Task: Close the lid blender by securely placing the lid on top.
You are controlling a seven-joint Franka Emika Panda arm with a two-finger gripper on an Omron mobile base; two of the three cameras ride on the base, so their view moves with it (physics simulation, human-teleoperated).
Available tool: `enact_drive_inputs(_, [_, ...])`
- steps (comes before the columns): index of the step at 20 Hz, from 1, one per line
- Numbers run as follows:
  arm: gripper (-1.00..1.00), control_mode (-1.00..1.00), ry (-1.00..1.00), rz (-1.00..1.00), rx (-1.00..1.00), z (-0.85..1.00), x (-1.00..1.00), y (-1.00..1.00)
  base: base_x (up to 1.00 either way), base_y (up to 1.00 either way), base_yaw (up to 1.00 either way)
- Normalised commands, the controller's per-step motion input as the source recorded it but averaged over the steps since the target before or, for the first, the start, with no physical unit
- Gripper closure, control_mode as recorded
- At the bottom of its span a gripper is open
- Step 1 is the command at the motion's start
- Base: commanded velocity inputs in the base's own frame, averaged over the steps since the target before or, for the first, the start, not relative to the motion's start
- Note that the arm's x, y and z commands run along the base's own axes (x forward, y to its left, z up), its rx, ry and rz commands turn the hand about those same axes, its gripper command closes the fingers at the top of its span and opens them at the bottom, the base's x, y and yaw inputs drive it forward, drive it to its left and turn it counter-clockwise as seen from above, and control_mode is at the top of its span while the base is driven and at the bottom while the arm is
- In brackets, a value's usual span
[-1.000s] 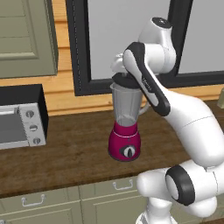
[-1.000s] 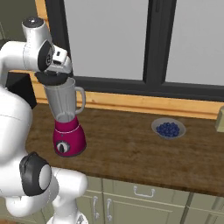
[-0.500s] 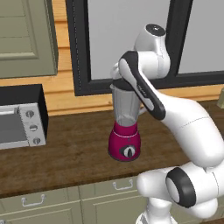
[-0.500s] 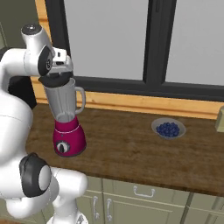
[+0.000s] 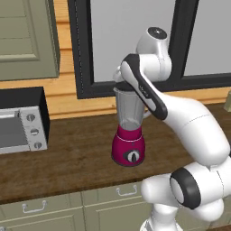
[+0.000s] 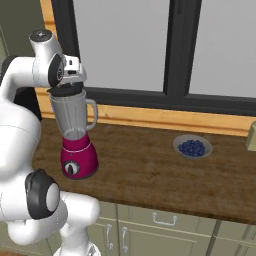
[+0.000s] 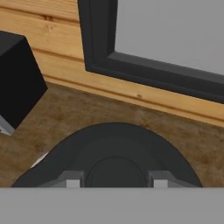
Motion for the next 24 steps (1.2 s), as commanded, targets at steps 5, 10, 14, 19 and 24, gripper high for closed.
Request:
enact_drive_inputs(5, [1.0,-1.0,0.0,-0.05,0.0,-0.1,0.0,0.0,0.0,0.0,0.0])
enact_drive_inputs(10, [1.0,-1.0,0.0,-0.17,0.0,-0.11,-0.06,0.04,0.0,0.0,0.0])
enact_drive_inputs(14, [1.0,-1.0,0.0,-0.22,0.0,-0.03,0.0,0.02,0.0,0.0,0.0])
enact_drive_inputs(19, [1.0,-1.0,0.0,-0.18,0.0,-0.12,0.03,0.0,0.0,0.0,0.0])
enact_drive_inputs(24, [-1.0,-1.0,0.0,-0.13,0.0,-0.27,0.02,0.0,0.0,0.0,0.0])
